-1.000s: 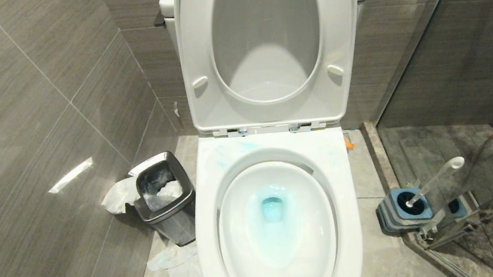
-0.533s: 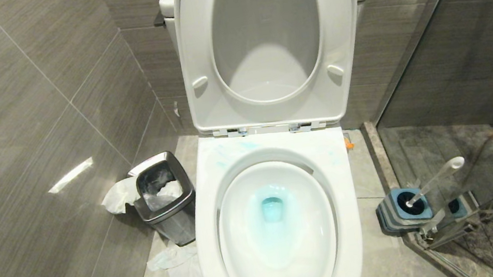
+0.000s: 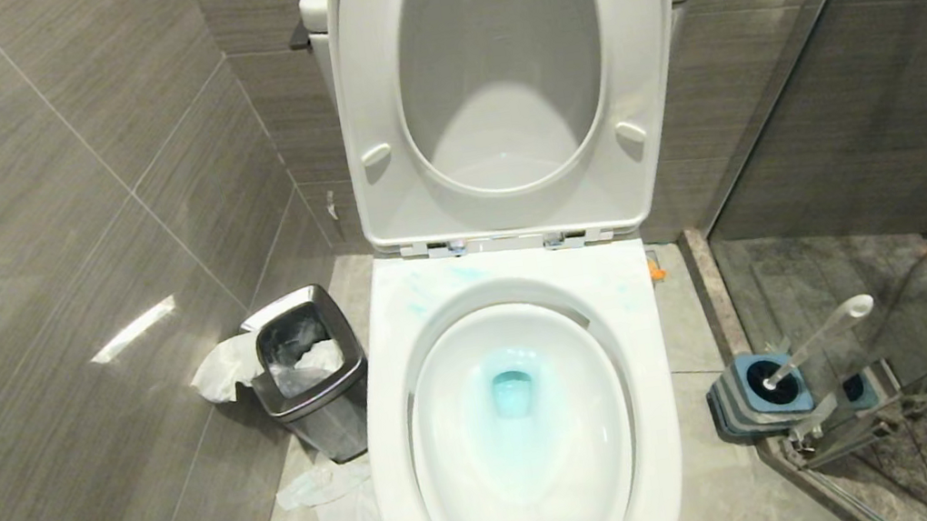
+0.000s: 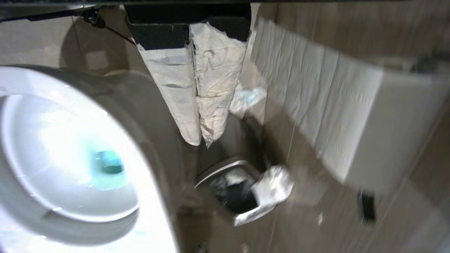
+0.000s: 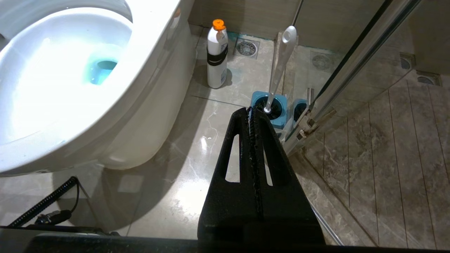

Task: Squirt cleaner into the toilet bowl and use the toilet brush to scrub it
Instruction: Flush the toilet

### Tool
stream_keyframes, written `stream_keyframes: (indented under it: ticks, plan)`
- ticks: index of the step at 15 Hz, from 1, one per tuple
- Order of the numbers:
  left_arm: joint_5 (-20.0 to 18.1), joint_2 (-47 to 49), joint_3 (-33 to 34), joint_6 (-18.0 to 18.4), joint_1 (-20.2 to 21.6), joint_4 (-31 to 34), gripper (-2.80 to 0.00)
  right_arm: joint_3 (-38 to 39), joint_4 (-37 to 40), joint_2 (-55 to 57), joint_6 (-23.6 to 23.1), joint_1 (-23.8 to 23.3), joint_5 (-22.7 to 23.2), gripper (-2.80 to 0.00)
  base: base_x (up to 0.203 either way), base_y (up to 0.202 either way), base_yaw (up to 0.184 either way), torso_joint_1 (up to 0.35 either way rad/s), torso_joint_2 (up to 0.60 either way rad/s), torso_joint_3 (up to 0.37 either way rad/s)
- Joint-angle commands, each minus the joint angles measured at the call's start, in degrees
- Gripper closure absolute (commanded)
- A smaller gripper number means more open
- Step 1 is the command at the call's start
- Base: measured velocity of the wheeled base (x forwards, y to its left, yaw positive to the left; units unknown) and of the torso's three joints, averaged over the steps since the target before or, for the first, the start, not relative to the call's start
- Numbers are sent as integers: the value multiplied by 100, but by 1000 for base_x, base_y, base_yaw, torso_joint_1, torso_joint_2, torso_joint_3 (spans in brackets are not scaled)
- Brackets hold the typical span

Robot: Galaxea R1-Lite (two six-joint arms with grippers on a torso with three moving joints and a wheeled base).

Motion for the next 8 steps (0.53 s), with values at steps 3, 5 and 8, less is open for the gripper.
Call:
stream_keyframes:
  ticks: [3,5,8]
  plan:
    - [-771,84,-825,304,-4,43,0,-5,0,7,-4,2,4,0,0,0,0,0,0,0]
    - [-912,337,-1189,315,-4,43,0,-5,0,7,-4,2,4,0,0,0,0,0,0,0]
    - [-941,1134,-1816,322,-4,-6,0,2,0,7,-4,2,4,0,0,0,0,0,0,0]
